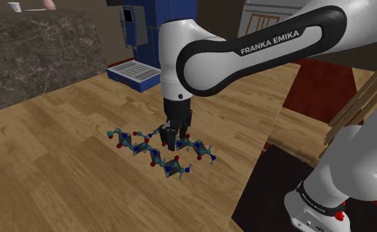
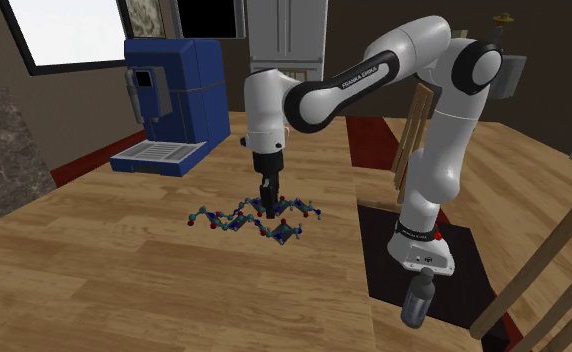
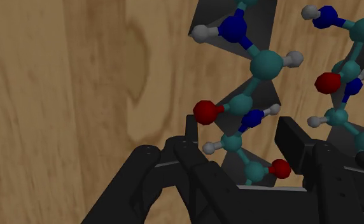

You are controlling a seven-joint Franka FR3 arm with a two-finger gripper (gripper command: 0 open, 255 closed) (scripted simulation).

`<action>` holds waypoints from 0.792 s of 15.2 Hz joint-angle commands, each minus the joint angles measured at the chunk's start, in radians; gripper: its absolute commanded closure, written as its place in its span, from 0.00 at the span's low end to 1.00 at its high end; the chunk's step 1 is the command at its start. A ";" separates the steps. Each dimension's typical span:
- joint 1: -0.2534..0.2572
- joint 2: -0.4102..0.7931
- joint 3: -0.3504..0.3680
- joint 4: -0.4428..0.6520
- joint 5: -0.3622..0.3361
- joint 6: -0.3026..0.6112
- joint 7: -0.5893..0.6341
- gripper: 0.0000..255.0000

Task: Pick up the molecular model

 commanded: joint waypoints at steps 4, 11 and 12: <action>0.000 0.001 0.000 -0.002 0.000 0.003 -0.001 1.00; -0.001 -0.009 -0.002 0.017 0.002 -0.025 0.001 1.00; -0.001 -0.012 -0.003 0.027 0.002 -0.038 0.002 1.00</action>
